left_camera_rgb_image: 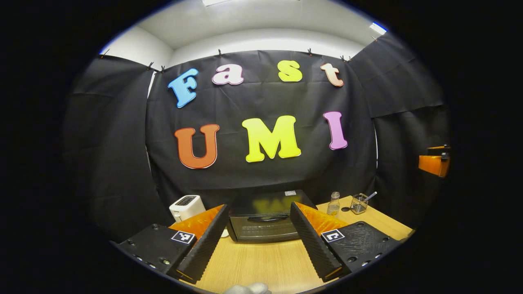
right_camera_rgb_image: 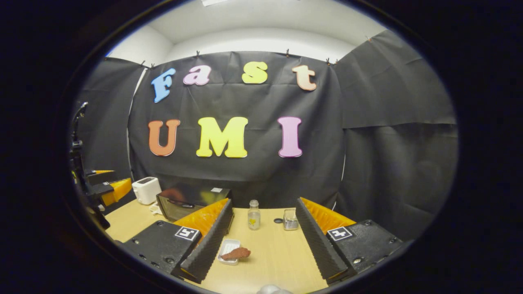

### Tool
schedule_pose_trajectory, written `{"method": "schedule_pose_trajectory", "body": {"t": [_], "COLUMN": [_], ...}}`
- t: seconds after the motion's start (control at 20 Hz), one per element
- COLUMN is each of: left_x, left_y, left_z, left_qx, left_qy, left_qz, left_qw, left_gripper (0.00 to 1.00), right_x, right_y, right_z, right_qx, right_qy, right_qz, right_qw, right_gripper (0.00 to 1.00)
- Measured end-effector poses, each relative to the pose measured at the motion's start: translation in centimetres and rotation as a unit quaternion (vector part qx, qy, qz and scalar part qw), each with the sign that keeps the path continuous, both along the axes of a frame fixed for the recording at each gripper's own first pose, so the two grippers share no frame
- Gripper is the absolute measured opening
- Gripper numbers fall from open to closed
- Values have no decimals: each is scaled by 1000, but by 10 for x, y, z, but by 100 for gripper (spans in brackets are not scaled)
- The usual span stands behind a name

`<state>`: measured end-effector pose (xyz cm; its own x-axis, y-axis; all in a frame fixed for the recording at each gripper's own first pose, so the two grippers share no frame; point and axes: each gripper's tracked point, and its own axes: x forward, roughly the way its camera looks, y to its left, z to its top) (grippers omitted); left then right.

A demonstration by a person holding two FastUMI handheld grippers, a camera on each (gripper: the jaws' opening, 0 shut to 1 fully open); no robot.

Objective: Open the electric oven with the left hand, put the food in, and close the electric oven.

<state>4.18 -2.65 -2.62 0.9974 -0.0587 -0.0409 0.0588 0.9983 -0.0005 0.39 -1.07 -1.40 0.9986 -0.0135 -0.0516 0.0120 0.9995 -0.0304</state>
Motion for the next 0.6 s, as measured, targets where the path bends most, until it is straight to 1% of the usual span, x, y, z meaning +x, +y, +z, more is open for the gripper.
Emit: {"method": "schedule_pose_trajectory", "body": {"t": [0.1, 0.15, 0.2, 0.25, 0.35, 0.5, 0.55, 0.6], "left_x": [14, 23, 32, 42, 61, 92, 103, 116], "left_y": [-10, -13, -16, -19, -24, -31, -31, -32], "left_z": [-12, -17, -22, -30, -43, -54, -58, -64], "left_qx": [-10, -12, -10, -9, -6, -6, -6, -7], "left_qy": [13, 17, 20, 25, 36, 40, 40, 40], "left_qz": [-10, -14, -18, -22, -31, -37, -37, -35], "left_qw": [1000, 1000, 1000, 999, 999, 998, 998, 999], "left_gripper": [96, 96, 96, 96, 96, 97, 96, 96], "right_x": [0, 0, 0, 0, -1, 0, 0, 0], "right_y": [-6, -9, -11, -12, -15, -21, -22, -24], "right_z": [-1, -2, -3, -6, -10, -12, -14, -17], "right_qx": [-3, -4, -3, -4, -8, -6, -1, 3], "right_qy": [3, 4, 7, 12, 19, 23, 26, 30], "right_qz": [-8, -12, -16, -18, -22, -35, -38, -43], "right_qw": [1000, 1000, 1000, 1000, 1000, 999, 999, 999], "right_gripper": [96, 99, 96, 99, 99, 99, 96, 99]}}
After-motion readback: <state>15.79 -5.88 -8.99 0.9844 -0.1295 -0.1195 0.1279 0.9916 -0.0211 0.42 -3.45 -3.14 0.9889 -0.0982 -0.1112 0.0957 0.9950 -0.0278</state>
